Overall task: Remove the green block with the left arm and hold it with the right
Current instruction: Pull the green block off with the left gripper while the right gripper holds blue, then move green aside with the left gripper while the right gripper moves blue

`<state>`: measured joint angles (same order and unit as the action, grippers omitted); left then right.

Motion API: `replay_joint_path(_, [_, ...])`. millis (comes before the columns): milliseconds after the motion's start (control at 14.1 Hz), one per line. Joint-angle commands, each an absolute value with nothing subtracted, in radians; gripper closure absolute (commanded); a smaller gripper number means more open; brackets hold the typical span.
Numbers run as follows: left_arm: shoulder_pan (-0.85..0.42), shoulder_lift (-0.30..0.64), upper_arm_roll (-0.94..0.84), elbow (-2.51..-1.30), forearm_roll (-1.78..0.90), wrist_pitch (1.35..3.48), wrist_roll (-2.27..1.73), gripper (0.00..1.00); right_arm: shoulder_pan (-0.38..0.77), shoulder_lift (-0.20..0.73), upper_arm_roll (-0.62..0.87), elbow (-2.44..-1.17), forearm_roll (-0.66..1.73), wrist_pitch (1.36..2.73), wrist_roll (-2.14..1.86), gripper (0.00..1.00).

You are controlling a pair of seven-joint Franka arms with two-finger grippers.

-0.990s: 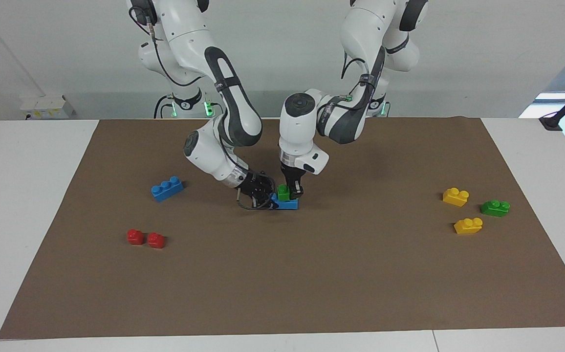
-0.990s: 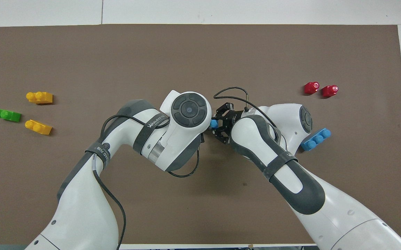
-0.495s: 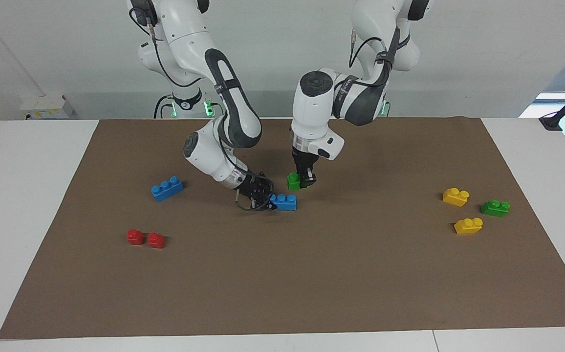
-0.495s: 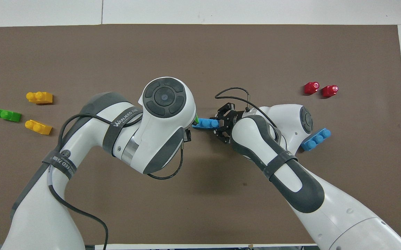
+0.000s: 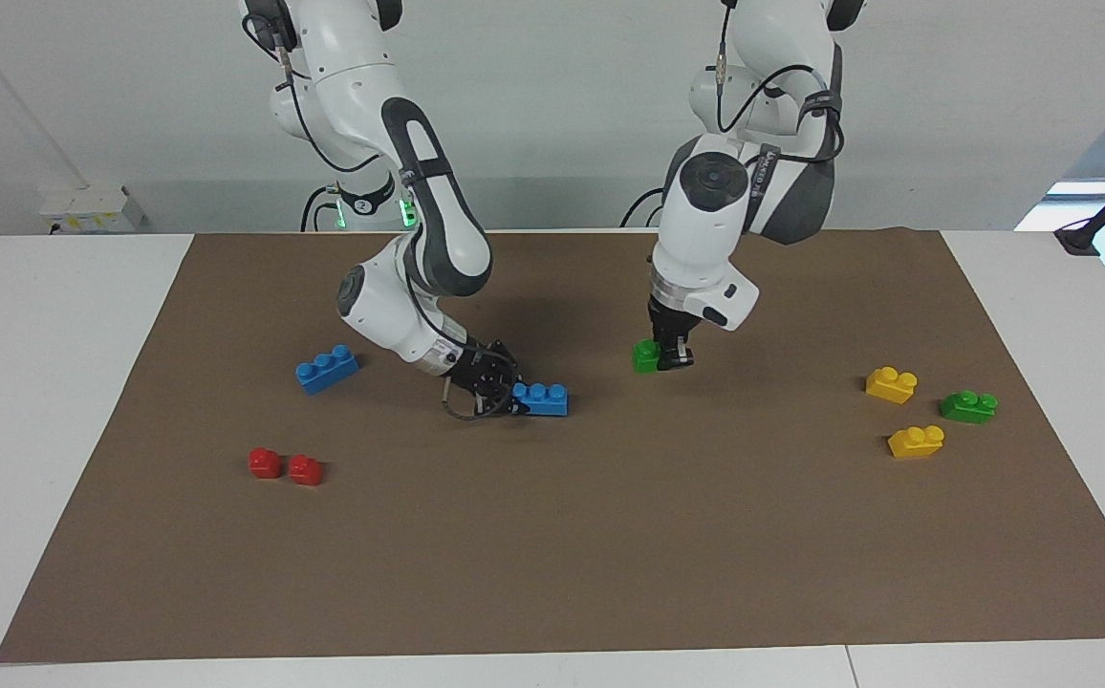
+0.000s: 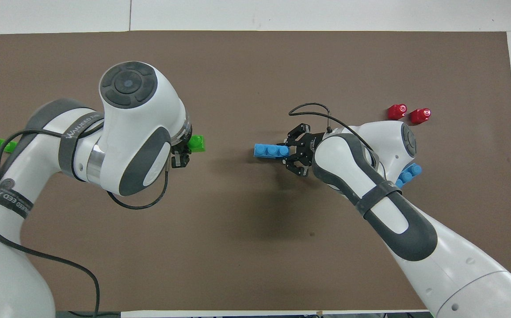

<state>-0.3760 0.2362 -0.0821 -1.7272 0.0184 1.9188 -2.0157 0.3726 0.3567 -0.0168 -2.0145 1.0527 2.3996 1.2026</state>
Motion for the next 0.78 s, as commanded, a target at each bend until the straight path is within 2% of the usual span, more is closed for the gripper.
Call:
replay_joint_path(0, [-0.269,0.199,-0.089,-1.792,0.0,1.931,-1.809,1.0,0.267,0.328,-0.014,-1.973,0.936,2.277,1.195,1.0])
replay_joint_path(354, [-0.102,0.167,-0.089,-1.926,0.0,2.124,-1.484,1.0,0.071,0.313,-0.014,-1.979,0.841,2.109,0.999,1.0])
replay_joint_path(707, [0.014,0.156,-0.087,-2.029,0.0,2.265,-1.235,1.0,-0.061,0.311,-0.012,-1.999,0.744,2.049,0.862,1.0])
